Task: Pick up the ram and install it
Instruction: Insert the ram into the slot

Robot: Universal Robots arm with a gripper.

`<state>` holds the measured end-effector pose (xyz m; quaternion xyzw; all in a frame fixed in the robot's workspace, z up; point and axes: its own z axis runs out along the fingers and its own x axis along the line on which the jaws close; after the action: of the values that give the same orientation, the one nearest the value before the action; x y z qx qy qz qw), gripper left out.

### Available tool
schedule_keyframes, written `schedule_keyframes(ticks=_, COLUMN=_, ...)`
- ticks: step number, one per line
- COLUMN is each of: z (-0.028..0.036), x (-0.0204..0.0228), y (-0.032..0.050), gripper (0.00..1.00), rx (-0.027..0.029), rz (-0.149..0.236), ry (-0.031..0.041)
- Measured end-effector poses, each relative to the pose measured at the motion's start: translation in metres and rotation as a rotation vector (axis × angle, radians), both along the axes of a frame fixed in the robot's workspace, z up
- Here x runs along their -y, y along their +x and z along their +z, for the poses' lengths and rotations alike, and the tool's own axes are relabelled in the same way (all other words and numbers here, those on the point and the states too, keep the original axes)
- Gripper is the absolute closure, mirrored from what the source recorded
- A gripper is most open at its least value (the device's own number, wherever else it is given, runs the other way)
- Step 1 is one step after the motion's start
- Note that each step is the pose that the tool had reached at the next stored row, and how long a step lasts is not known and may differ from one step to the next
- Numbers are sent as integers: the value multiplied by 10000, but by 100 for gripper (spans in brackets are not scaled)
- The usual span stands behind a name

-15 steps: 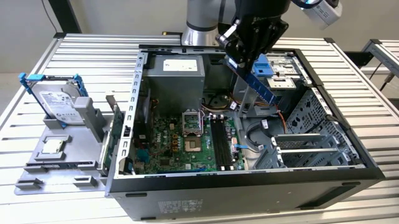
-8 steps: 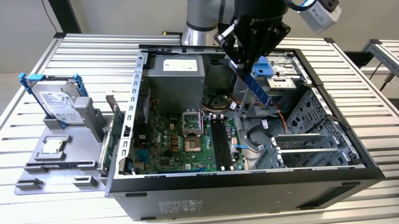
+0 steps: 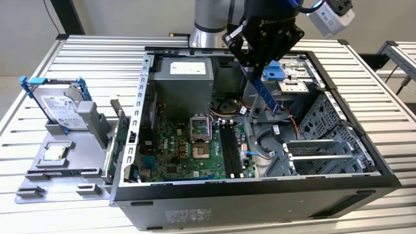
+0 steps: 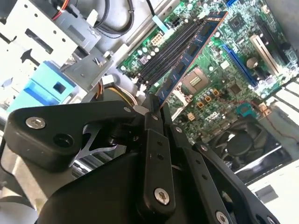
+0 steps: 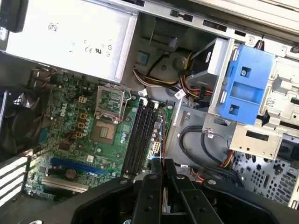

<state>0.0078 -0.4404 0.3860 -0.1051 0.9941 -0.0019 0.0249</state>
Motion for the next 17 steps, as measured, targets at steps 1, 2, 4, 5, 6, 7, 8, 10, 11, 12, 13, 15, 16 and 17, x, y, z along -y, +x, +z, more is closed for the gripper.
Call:
schedule_keyframes(ticks=1, z=-2, x=0, y=0, gripper=100, rx=0, rz=-133, ry=0)
schedule_keyframes(ticks=2, z=-4, x=0, y=0, gripper=100, rx=0, rz=-265, ry=0)
schedule_keyframes(ticks=4, z=-8, x=0, y=0, gripper=100, rx=0, rz=-534, ry=-1)
schedule_keyframes(ticks=5, z=-10, x=0, y=0, gripper=100, rx=0, rz=-673, ry=-1)
schedule_keyframes(ticks=6, z=-12, x=0, y=0, gripper=100, rx=0, rz=-809, ry=-1)
schedule_keyframes(ticks=7, z=-14, x=0, y=0, gripper=100, rx=0, rz=-944, ry=0)
schedule_keyframes(ticks=8, z=-16, x=0, y=0, gripper=100, rx=0, rz=-1079, ry=0)
schedule_keyframes(ticks=10, z=-20, x=0, y=0, gripper=100, rx=0, rz=-1360, ry=0)
schedule_keyframes(ticks=11, z=-22, x=0, y=0, gripper=100, rx=0, rz=-1501, ry=0)
schedule_keyframes(ticks=12, z=-24, x=0, y=0, gripper=100, rx=0, rz=-1637, ry=-1)
schedule_keyframes(ticks=13, z=-26, x=0, y=0, gripper=100, rx=0, rz=-1777, ry=-1)
schedule_keyframes(ticks=15, z=-31, x=0, y=0, gripper=100, rx=0, rz=-2064, ry=-1)
schedule_keyframes(ticks=16, z=-33, x=0, y=0, gripper=100, rx=0, rz=-2208, ry=0)
schedule_keyframes(ticks=17, z=-35, x=0, y=0, gripper=100, rx=0, rz=-2351, ry=-2)
